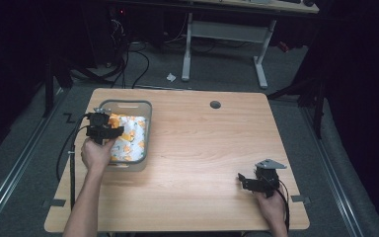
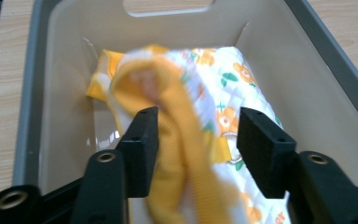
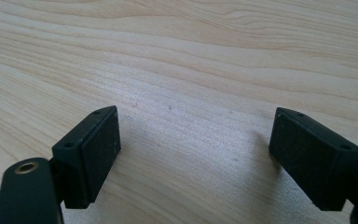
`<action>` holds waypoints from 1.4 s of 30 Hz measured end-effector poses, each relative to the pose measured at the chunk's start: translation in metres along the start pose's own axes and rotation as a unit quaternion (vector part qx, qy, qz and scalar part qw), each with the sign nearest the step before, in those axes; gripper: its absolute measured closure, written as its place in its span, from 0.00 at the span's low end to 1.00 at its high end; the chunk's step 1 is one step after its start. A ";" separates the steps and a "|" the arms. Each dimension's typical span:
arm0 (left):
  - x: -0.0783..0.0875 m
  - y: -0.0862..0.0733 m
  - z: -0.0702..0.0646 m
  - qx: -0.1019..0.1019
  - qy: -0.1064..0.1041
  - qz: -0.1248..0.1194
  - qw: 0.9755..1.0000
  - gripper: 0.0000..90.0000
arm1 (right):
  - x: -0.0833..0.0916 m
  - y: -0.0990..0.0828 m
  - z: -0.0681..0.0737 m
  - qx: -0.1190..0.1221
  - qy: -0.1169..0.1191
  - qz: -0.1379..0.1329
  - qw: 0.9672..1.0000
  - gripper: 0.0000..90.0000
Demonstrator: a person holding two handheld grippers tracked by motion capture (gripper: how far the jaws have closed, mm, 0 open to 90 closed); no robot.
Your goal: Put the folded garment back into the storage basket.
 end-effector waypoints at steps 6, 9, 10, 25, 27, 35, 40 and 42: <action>0.008 0.003 -0.009 -0.012 -0.009 -0.016 1.000 0.46 | 0.000 0.000 0.000 -0.001 0.000 0.000 1.000 0.18; 0.012 0.004 -0.016 -0.022 -0.014 -0.025 0.999 0.45 | 0.000 0.000 0.000 0.000 0.000 0.000 1.000 0.18; 0.013 0.005 -0.019 -0.024 -0.017 -0.029 0.999 0.44 | 0.000 0.000 0.000 0.000 0.000 0.000 1.000 0.18; 0.021 0.007 -0.055 -0.059 -0.048 -0.051 0.996 0.43 | 0.000 0.000 0.000 0.000 0.000 0.000 1.000 0.18; 0.022 0.008 -0.060 -0.064 -0.054 -0.057 0.995 0.43 | 0.000 0.000 0.000 0.000 0.000 0.000 1.000 0.18; 0.024 0.008 -0.082 -0.080 -0.076 -0.066 0.992 0.42 | 0.000 0.000 0.000 0.000 0.000 0.000 1.000 0.18; 0.024 0.007 -0.092 -0.089 -0.084 -0.068 0.990 0.42 | 0.000 0.000 0.000 0.000 0.000 0.000 1.000 0.18; 0.024 0.007 -0.096 -0.093 -0.086 -0.067 0.990 0.42 | 0.000 0.000 0.000 0.000 0.000 0.000 1.000 0.18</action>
Point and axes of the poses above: each handheld gripper's, and its own axes: x roughly backward along the jaws, y roughly out of its top, z roughly to its left, the point moved 7 cm from there along -x, roughly forward along the jaws, and after that the axes turned 12 degrees about -y, right-handed, at the moved point
